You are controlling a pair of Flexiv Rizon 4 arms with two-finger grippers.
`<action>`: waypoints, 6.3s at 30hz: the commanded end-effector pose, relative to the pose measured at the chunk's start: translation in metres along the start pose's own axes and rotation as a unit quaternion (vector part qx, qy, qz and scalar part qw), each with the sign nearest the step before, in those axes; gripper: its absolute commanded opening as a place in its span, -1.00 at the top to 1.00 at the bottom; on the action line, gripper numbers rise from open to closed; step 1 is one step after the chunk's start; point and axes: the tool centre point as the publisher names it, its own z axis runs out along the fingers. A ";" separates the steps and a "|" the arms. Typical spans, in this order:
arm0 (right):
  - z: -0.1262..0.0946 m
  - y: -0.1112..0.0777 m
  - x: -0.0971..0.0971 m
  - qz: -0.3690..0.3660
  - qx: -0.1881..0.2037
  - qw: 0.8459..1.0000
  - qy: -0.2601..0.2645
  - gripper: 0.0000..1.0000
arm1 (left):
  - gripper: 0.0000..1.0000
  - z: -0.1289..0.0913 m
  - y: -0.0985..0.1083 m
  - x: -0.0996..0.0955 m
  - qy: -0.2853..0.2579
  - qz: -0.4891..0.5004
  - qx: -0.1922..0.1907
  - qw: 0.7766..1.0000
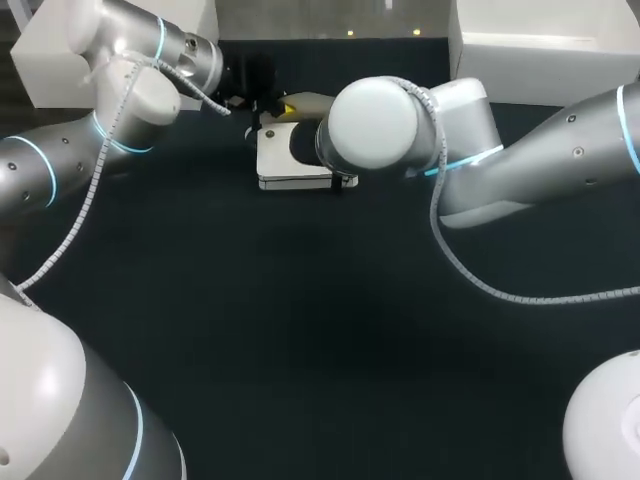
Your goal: Pick up the bag, open it, inspect its contents, close it, and place it on the opposite side
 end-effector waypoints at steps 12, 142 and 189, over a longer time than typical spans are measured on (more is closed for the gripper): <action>0.004 0.004 0.002 0.000 0.004 1.000 -0.003 1.00 | 1.00 0.005 0.004 -0.004 0.002 0.001 0.006 1.000; 0.054 -0.013 0.038 -0.031 0.005 0.999 -0.028 1.00 | 1.00 0.005 0.020 0.088 -0.027 0.208 0.056 0.976; 0.054 -0.013 0.038 -0.031 0.005 0.999 -0.028 1.00 | 1.00 0.011 0.015 0.078 -0.020 0.228 0.036 0.973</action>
